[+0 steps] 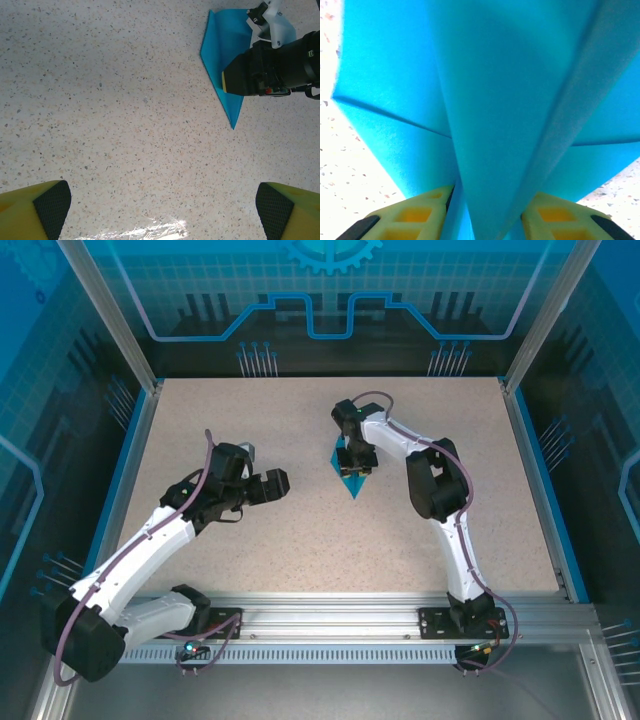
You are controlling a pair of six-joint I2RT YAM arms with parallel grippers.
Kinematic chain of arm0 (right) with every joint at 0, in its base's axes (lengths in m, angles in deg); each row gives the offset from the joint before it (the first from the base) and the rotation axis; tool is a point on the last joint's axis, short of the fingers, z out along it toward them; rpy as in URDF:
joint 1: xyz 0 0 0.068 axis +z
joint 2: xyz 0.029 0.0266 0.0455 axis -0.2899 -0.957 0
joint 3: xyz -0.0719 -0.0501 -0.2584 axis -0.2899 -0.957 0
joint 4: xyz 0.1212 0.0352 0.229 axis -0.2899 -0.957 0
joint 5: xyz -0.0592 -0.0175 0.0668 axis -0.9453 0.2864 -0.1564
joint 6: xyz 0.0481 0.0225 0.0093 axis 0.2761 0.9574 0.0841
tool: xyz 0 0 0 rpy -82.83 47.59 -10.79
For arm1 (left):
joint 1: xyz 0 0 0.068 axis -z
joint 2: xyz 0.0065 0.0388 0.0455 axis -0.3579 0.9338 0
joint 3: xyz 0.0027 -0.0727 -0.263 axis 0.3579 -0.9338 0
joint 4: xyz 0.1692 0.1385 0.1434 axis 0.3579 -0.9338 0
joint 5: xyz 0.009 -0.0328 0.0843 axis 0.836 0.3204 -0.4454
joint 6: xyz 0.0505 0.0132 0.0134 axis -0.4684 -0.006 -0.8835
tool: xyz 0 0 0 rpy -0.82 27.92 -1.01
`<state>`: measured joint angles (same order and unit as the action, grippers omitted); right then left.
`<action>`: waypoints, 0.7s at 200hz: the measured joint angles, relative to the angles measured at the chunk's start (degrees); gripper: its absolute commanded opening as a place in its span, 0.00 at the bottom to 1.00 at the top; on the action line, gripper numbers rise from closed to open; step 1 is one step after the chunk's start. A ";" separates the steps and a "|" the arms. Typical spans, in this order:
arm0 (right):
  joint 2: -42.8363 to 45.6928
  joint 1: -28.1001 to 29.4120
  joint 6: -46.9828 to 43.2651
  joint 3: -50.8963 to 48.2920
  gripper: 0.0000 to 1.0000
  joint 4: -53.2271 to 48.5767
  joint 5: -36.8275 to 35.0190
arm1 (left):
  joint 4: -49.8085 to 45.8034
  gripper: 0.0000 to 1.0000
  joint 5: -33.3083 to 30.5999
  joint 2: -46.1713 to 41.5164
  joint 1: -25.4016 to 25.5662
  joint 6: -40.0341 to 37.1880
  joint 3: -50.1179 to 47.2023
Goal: Fold a paper plane with a square sheet of paper (fold left side to right side)
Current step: Move the paper plane to the center of the table.
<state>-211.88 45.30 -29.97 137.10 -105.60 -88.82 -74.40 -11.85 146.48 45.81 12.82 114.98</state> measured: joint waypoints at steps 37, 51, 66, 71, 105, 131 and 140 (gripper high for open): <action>0.04 0.07 0.00 0.00 0.35 -0.24 -0.37 | -0.20 0.99 0.00 -0.02 0.00 0.00 0.02; 0.24 0.07 0.00 0.00 0.35 -0.70 -0.46 | -0.28 0.99 0.00 0.00 0.00 0.00 0.09; 0.70 0.11 0.00 0.00 0.36 -1.31 -0.66 | -0.70 0.99 0.00 0.04 0.00 0.00 0.46; 0.98 0.15 0.00 0.00 0.36 -1.53 -0.68 | -0.81 0.99 0.02 0.07 -0.02 0.00 0.61; 4.24 0.57 0.00 0.00 0.40 -2.89 -1.68 | -1.03 0.99 1.36 0.31 -1.25 0.02 1.55; 7.82 1.05 0.02 -0.55 0.45 -3.63 -2.51 | -1.01 0.99 2.93 0.31 -3.69 0.04 2.05; 9.55 1.18 0.04 -1.64 0.47 -3.56 -3.02 | -1.03 0.99 3.61 0.31 -4.66 0.07 2.10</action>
<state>-202.33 46.48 -29.92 135.46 -109.17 -91.83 -75.43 -8.24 146.78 41.15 12.88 117.08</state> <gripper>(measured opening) 0.441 0.986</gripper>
